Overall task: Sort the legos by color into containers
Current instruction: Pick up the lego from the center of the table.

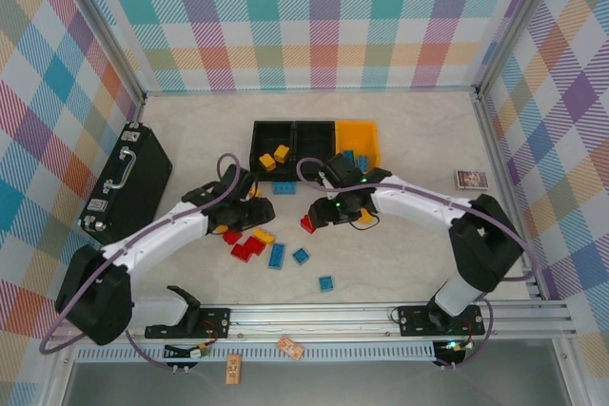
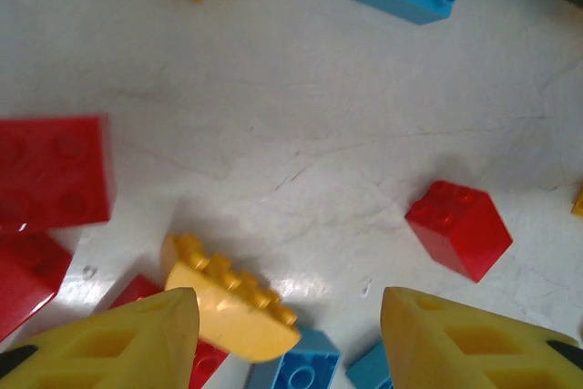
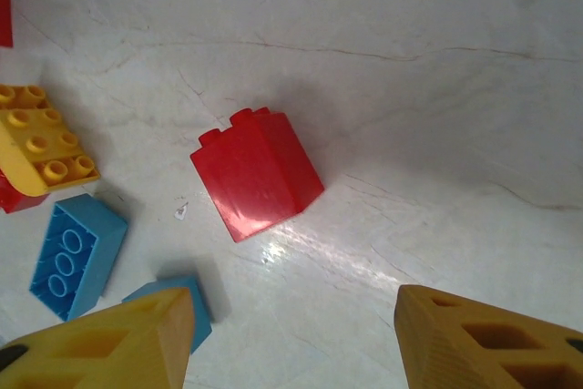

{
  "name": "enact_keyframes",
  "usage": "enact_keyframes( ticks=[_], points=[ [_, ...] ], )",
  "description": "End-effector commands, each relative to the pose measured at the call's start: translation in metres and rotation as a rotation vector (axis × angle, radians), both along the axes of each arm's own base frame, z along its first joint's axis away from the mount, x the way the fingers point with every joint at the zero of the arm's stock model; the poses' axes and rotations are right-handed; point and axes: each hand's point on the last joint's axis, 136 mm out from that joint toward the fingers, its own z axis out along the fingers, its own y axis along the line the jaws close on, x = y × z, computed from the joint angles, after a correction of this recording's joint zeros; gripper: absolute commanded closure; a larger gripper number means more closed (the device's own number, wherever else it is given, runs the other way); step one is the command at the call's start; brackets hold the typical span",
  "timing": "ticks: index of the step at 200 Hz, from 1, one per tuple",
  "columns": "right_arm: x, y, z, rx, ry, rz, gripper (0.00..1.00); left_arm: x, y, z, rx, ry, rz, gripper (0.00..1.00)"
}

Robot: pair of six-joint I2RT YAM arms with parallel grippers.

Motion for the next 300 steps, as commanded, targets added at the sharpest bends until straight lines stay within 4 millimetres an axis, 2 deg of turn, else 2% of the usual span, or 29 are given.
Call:
enact_keyframes(
  ticks=[1,32,96,144,188,229,274,300],
  points=[
    [0.009,0.021,0.007,0.026,-0.051,0.069,0.39,-0.012,0.007,0.0,-0.012,0.003,0.045,0.44],
    [0.013,0.03,-0.01,-0.018,-0.049,0.115,0.39,-0.02,0.013,-0.005,-0.008,0.014,0.061,0.44],
    [0.013,0.04,-0.039,-0.097,-0.029,0.164,0.41,-0.02,0.014,-0.01,0.0,0.025,0.065,0.44],
    [0.013,0.042,-0.048,-0.135,-0.034,0.177,0.54,-0.021,0.014,-0.019,0.004,0.038,0.071,0.44],
    [0.016,0.042,-0.033,-0.122,-0.063,0.169,0.68,-0.02,0.014,-0.02,-0.004,0.037,0.078,0.44],
    [0.025,0.042,-0.004,-0.076,-0.095,0.134,0.71,-0.017,0.011,-0.018,-0.013,0.025,0.078,0.44],
    [0.068,0.031,0.037,-0.046,-0.143,0.037,0.71,-0.012,0.006,-0.012,-0.038,0.007,0.079,0.44],
    [0.099,0.023,0.046,-0.071,-0.152,-0.028,0.71,-0.007,0.003,-0.006,-0.058,-0.014,0.082,0.44]
  ],
)
